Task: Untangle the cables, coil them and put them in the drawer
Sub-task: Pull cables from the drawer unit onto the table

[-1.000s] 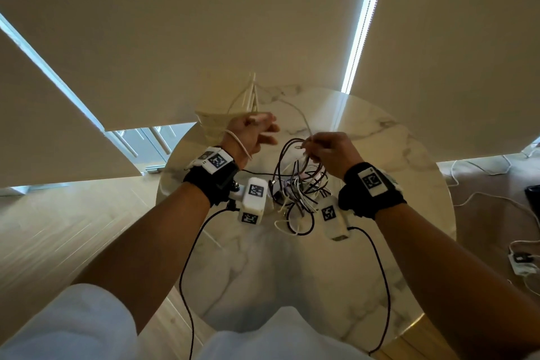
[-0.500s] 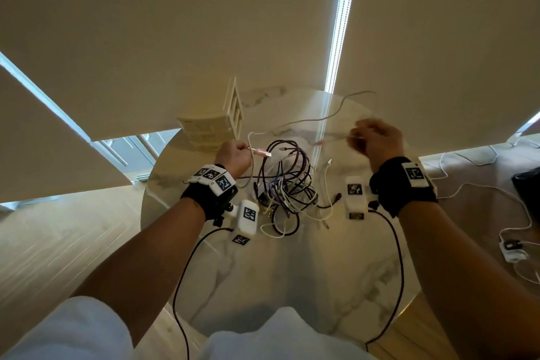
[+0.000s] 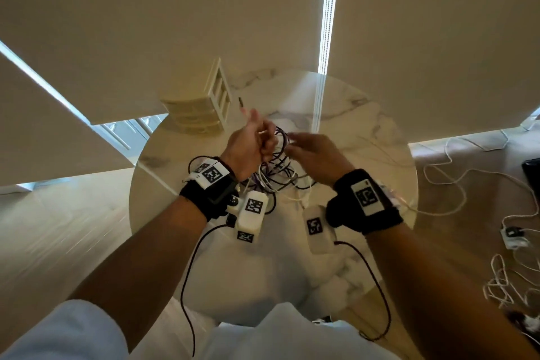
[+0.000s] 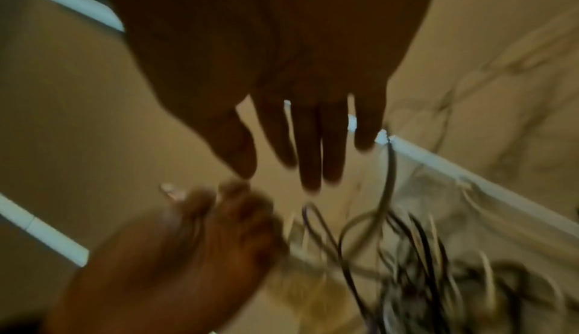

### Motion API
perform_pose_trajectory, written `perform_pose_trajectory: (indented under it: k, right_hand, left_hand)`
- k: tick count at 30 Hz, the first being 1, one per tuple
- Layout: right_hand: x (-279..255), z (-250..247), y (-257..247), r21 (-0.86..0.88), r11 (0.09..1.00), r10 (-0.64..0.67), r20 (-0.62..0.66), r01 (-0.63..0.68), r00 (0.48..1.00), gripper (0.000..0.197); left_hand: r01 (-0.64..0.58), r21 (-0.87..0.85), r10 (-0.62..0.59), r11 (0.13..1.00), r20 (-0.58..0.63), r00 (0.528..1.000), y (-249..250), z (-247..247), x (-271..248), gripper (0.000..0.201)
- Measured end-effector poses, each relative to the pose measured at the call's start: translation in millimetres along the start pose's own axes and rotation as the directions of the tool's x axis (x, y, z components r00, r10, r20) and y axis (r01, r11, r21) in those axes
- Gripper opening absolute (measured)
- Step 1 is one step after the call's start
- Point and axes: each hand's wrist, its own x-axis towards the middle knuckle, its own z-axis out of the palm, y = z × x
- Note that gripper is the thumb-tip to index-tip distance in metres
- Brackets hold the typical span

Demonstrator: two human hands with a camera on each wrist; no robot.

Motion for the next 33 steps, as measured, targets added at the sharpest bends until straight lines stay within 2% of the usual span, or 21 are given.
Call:
perform_pose_trajectory:
  k: [1, 2, 4, 7, 11, 13, 15, 17, 19, 21, 22, 24, 26, 28, 30, 33]
  right_hand:
    - [-3, 15, 2, -0.073, 0.997, -0.015, 0.191, 0.03, 0.981, 0.024]
    - [-4, 28, 7, -0.113, 0.992, -0.023, 0.301, 0.06, 0.953, 0.017]
    - [-9, 44, 11, -0.122, 0.989, -0.038, 0.357, 0.087, 0.933, 0.027]
    - [-6, 55, 16, -0.013, 1.0, -0.004, 0.395, 0.01, 0.919, 0.028]
    - [-3, 63, 37, -0.277, 0.961, 0.123, 0.513, 0.028, 0.849, 0.025]
    - [0, 56, 52, -0.365, 0.931, 0.193, 0.502, 0.005, 0.843, 0.025]
    - [5, 42, 69, -0.48, 0.877, 0.243, 0.402, -0.023, 0.883, 0.028]
    - [10, 28, 85, -0.536, 0.832, 0.288, 0.196, -0.144, 0.937, 0.027]
    - [13, 19, 94, -0.51, 0.807, 0.325, -0.035, -0.296, 0.945, 0.024]
    - [13, 10, 105, -0.454, 0.788, 0.355, -0.217, -0.416, 0.909, 0.024]
    - [7, -3, 113, -0.414, 0.769, 0.391, -0.299, -0.487, 0.871, 0.025]
    - [2, -18, 126, -0.363, 0.73, 0.451, -0.381, -0.579, 0.807, 0.025]
    - [-2, -25, 133, -0.342, 0.698, 0.508, -0.384, -0.629, 0.771, 0.026]
    - [-5, -29, 138, -0.355, 0.682, 0.551, -0.325, -0.639, 0.768, 0.028]
    - [-9, -33, 141, -0.374, 0.712, 0.553, -0.222, -0.594, 0.803, 0.029]
    - [-10, -24, 127, -0.233, 0.879, 0.43, 0.012, -0.415, 0.903, 0.027]
  left_hand:
    - [0.006, -0.052, -0.005, 0.999, 0.017, 1.0, -1, 3, -5, 0.06]
    - [0.01, -0.097, -0.009, 0.995, 0.015, 1.0, -1, 3, -9, 0.062]
    - [0.003, -0.166, -0.009, 0.986, -0.041, 0.999, -3, -5, -17, 0.063]
    - [-0.021, -0.303, -0.031, 0.953, -0.166, 0.986, -9, -31, -29, 0.062]
    - [-0.118, -0.47, -0.025, 0.875, -0.288, 0.957, -1, -73, -44, 0.056]
    - [-0.163, -0.45, 0.011, 0.878, -0.321, 0.947, 11, -95, -48, 0.053]
    - [-0.175, -0.389, 0.025, 0.905, -0.362, 0.932, 18, -109, -51, 0.045]
    - [-0.16, -0.362, 0.008, 0.918, -0.388, 0.922, 16, -108, -50, 0.038]
    - [-0.169, -0.379, -0.017, 0.91, -0.441, 0.897, 7, -94, -44, 0.038]
    - [-0.161, -0.374, -0.024, 0.913, -0.445, 0.895, -1, -74, -34, 0.042]
    - [-0.119, -0.362, -0.036, 0.924, -0.392, 0.919, -4, -54, -25, 0.044]
    - [-0.07, -0.321, -0.033, 0.944, -0.305, 0.952, -7, -28, -18, 0.046]
    - [-0.067, -0.262, 0.002, 0.963, -0.242, 0.97, -6, -13, -13, 0.042]
    - [-0.078, -0.186, 0.042, 0.979, -0.19, 0.981, -7, -2, -7, 0.035]
    - [-0.069, -0.11, 0.055, 0.991, -0.132, 0.99, -9, 9, 1, 0.032]
    - [-0.043, -0.104, 0.031, 0.994, -0.115, 0.993, -15, 12, 9, 0.032]
